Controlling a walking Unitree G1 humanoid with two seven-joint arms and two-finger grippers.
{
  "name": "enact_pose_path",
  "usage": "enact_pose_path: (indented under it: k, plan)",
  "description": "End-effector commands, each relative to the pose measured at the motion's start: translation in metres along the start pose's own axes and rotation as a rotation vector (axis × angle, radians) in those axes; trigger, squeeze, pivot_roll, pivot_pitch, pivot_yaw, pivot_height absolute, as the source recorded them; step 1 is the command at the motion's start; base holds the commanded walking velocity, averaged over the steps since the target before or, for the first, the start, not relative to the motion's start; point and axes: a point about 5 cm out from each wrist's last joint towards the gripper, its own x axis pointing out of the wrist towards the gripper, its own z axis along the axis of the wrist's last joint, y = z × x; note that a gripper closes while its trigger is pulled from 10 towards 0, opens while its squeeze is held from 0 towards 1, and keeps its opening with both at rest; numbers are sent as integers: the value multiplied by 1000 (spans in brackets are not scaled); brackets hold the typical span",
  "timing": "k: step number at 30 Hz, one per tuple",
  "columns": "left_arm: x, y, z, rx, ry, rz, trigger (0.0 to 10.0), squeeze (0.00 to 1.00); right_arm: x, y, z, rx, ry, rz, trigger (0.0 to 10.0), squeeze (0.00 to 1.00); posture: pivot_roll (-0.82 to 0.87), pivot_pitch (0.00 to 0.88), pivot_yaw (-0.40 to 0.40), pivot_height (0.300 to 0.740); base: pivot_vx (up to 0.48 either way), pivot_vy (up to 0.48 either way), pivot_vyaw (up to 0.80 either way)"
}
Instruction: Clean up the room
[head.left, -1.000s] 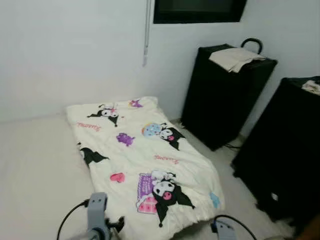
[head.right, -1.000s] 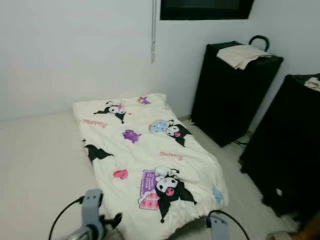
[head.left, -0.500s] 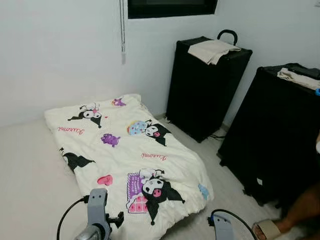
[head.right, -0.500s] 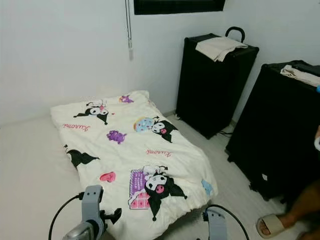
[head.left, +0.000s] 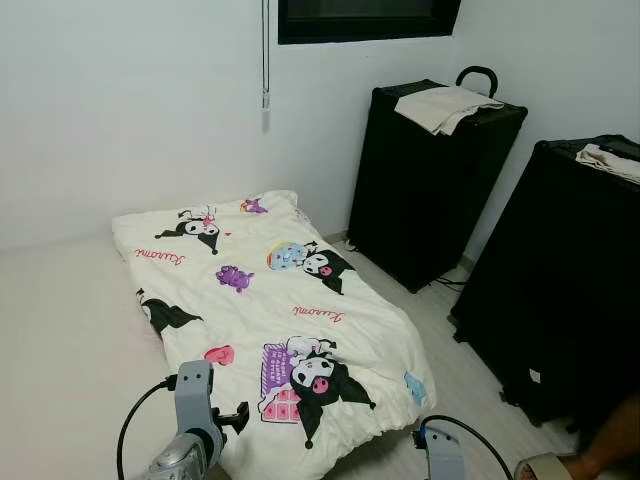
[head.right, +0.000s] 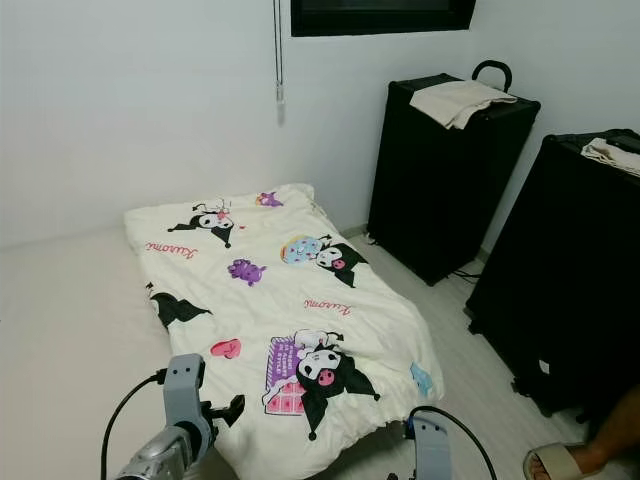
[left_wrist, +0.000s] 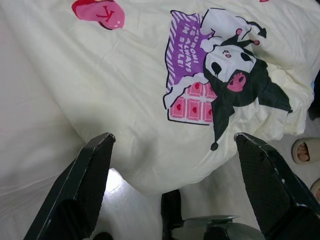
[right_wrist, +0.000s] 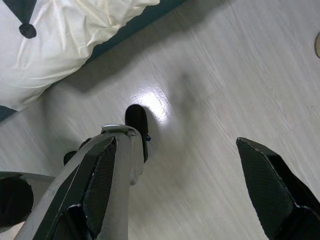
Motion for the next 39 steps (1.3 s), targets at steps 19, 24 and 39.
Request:
enact_pose_path:
  k: [19,24,39]
  plan:
    - [4,4,22,-135,-84,17,10000,0,1,17,1,-84,12,138,10000,0,24,0,-52,600,0,0,0]
    - [0,12,13,-145,-40,3,10000,0,1,15,18,-100,-55,144,10000,0,24,0,-48,580,0,0,0]
    - [-18,19,-36,-206,130,-111,10000,0,-14,6,104,144,-463,246,10000,0,17,0,-35,546,0,0,0]
